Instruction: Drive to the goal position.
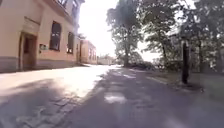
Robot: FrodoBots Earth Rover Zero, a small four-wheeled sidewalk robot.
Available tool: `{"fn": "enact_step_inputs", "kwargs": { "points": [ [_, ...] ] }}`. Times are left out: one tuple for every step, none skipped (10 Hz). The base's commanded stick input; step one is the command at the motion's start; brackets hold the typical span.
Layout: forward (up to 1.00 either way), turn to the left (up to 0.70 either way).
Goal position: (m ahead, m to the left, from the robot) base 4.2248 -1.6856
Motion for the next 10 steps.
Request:
{"fn": "enact_step_inputs", "kwargs": {
  "points": [
    [0.85, 0.00],
    [0.85, -0.03],
    [0.85, -0.28],
    [0.85, -0.13],
    [0.85, 0.00],
    [0.85, 0.00],
    [0.85, 0.00],
    [0.85, -0.04],
    [0.85, -0.19],
    [0.85, -0.33]
  ]
}}
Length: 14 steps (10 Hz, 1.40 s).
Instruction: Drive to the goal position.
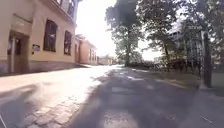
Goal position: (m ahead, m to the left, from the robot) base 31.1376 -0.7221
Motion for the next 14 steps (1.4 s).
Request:
{"fn": "enact_step_inputs", "kwargs": {
  "points": [
    [0.85, -0.07],
    [0.85, 0.00],
    [0.85, 0.00],
    [0.85, 0.00],
    [0.85, 0.00],
    [0.85, 0.00],
    [0.85, 0.00],
    [0.85, 0.00],
    [0.85, 0.00],
    [0.85, 0.00],
    [0.85, 0.00],
    [0.85, 0.00],
    [0.85, 0.00],
    [0.85, 0.00]
  ]
}}
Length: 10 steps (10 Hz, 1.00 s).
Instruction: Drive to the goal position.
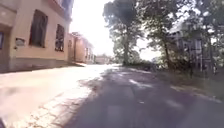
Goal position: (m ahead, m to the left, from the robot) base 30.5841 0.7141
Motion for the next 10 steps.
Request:
{"fn": "enact_step_inputs", "kwargs": {
  "points": [
    [0.85, 0.00],
    [0.85, 0.00],
    [0.85, 0.00],
    [0.85, 0.00],
    [0.85, -0.03],
    [0.85, -0.08],
    [0.85, -0.29],
    [0.85, 0.00],
    [0.85, 0.00],
    [0.85, 0.00]
  ]
}}
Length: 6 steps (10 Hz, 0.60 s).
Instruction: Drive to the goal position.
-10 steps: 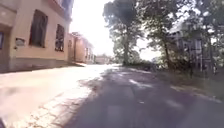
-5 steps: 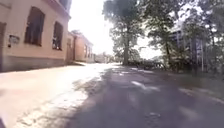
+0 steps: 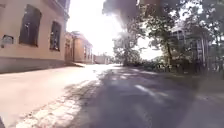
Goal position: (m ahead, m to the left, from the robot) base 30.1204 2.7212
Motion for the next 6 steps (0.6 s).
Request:
{"fn": "enact_step_inputs", "kwargs": {
  "points": [
    [0.85, 0.00],
    [0.85, 0.00],
    [0.85, 0.00],
    [0.85, 0.00],
    [0.85, 0.00],
    [0.85, 0.00]
  ]
}}
